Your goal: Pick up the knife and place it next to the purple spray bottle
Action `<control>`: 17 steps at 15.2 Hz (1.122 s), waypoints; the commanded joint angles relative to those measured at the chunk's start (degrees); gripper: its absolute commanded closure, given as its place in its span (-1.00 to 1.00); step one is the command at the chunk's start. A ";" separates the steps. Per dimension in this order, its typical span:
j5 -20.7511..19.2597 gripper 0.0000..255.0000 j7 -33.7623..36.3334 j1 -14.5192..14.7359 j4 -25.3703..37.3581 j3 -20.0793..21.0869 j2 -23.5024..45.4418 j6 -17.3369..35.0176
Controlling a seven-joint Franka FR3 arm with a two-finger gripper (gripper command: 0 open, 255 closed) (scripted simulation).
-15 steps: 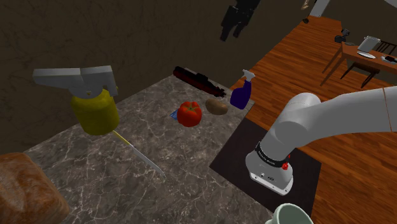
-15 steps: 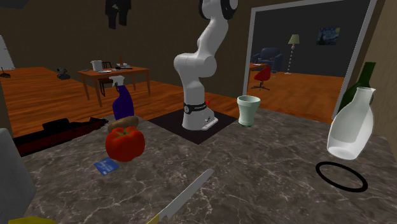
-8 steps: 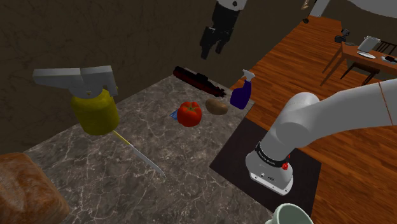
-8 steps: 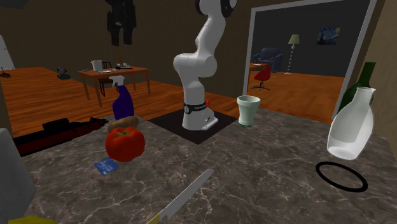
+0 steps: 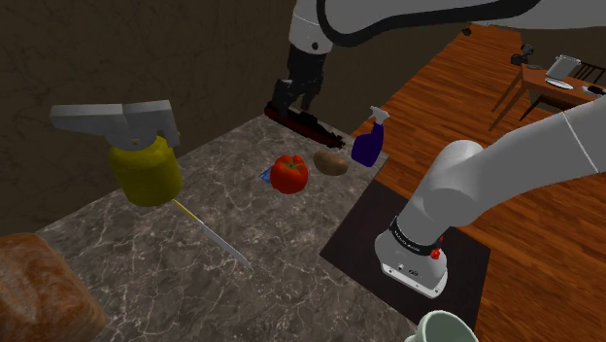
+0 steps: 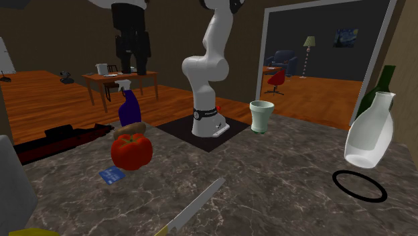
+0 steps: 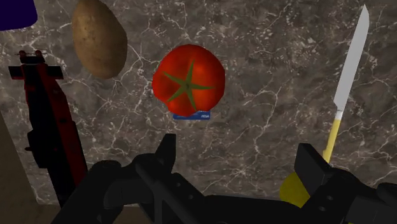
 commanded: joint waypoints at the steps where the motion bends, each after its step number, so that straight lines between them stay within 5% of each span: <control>1: 0.58 -1.00 1.56 0.55 -0.35 1.70 2.89 2.62; 10: 0.66 -1.00 9.85 2.61 2.10 9.46 18.45 12.71; 17: -3.60 -1.00 18.00 4.33 7.43 14.04 33.02 19.02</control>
